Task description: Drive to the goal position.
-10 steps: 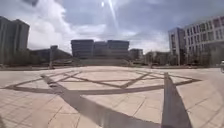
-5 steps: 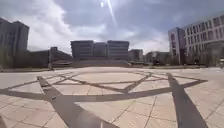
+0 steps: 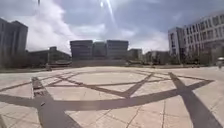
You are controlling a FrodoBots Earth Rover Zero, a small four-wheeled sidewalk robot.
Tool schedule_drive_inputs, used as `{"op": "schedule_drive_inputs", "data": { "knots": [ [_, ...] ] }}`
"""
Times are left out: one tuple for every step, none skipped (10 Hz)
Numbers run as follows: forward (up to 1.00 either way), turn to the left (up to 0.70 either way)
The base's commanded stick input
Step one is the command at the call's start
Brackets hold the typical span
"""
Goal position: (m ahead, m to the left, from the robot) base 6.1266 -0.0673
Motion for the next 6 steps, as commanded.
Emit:
{"op": "schedule_drive_inputs", "data": {
  "knots": [
    [0.70,0.00],
    [0.70,0.00],
    [0.70,0.00],
    [0.70,0.00],
    [0.70,0.00],
    [0.70,0.00]
  ]
}}
